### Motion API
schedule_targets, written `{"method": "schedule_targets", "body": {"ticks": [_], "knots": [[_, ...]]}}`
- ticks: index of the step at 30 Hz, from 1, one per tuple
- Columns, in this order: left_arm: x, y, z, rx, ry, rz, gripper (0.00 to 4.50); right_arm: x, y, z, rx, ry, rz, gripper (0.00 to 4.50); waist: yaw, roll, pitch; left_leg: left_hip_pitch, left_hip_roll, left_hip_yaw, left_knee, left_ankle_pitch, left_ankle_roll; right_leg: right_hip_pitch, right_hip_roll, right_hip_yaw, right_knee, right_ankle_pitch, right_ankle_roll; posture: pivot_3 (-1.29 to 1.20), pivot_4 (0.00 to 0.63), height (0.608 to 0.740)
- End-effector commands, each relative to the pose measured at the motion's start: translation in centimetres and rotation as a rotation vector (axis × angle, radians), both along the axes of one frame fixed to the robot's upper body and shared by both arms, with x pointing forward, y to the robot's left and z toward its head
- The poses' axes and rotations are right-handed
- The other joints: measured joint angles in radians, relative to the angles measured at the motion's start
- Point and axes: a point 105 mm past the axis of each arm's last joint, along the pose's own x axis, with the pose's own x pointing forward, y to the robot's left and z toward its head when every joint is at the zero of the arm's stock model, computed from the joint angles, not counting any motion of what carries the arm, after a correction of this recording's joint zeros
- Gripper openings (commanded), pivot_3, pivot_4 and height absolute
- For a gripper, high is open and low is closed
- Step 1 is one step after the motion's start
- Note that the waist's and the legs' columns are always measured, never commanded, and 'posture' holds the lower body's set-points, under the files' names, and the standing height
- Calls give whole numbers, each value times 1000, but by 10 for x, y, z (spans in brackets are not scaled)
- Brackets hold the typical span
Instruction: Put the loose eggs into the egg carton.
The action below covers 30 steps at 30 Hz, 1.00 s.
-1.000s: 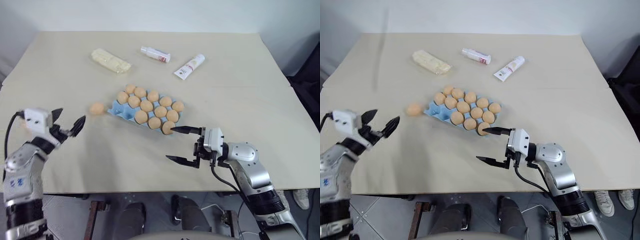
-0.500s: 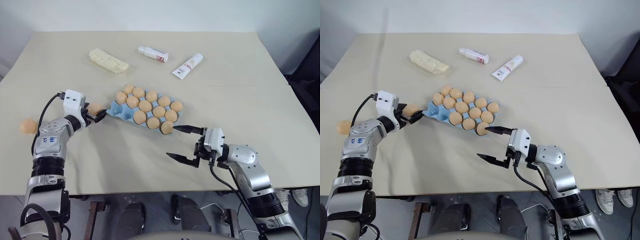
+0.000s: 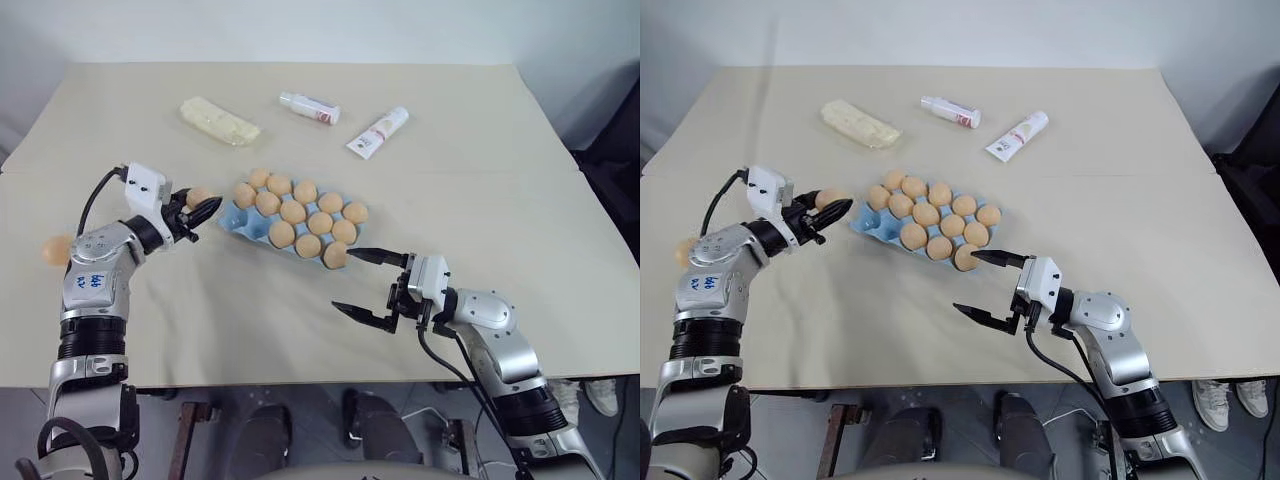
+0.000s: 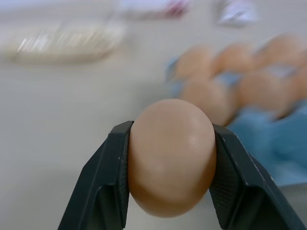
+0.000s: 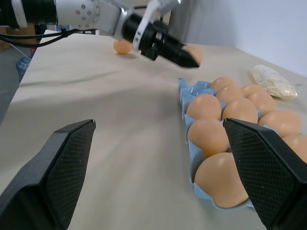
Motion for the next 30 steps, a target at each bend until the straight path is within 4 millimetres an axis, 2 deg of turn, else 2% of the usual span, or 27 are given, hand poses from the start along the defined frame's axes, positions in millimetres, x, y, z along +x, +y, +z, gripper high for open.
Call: {"method": "schedule_targets", "body": {"ticks": [1, 5, 10, 13, 18, 19, 25, 30], "knots": [[-16, -46, 5, 75, -38, -235, 1991, -2, 0, 9, 4, -53, -2, 4500, 2, 0, 0, 0, 0, 0, 0, 0, 0, 0, 0, 0, 0, 0, 0, 0, 150, 740], [-17, -62, -11, 135, -1, -309, 1991, -2, -1, 11, 7, -61, -18, 4500, 1, 0, 0, 0, -1, 0, 1, 0, 1, 1, 0, 1, 0, 0, 0, 0, 150, 740], [-7, -62, -20, 144, 16, -286, 1991, -3, -2, 11, 11, -65, -31, 4500, 0, 0, 0, 1, 0, 1, 1, 0, 0, 0, 2, 1, 3, 0, 0, 0, 150, 740], [-2, -58, -17, 123, 7, -263, 2709, -4, -1, 11, 13, -65, -34, 4500, 1, 0, 0, 1, 0, 1, 5, 1, 0, 0, 1, 1, 6, 0, 0, 0, 150, 740], [-13, -55, -12, 122, -23, -291, 4334, -4, -1, 11, 16, -64, -31, 4500, -1, 0, 0, 1, -1, 1, 8, 0, 2, 1, 0, 2, 7, 0, 1, 0, 150, 740], [-16, -50, -11, 134, -33, -282, 4477, -4, 0, 11, 17, -63, -29, 4500, -2, 0, 0, 1, -1, 1, 8, 0, 2, 1, 0, 2, 8, 0, 1, 0, 150, 740], [-41, -16, 4, 128, -112, -221, 4477, -4, 2, 9, 12, -55, -2, 4500, -5, 0, 0, 1, 1, 0, 8, 0, 1, 0, 0, 2, 8, 0, -1, 0, 150, 740], [-72, 58, 0, 107, -117, 45, 4477, -3, 4, 9, 7, -51, 31, 4500, -19, 0, 0, 1, 1, 0, 6, 0, 1, 0, -1, 3, 6, -1, -1, 0, 150, 740]]}}
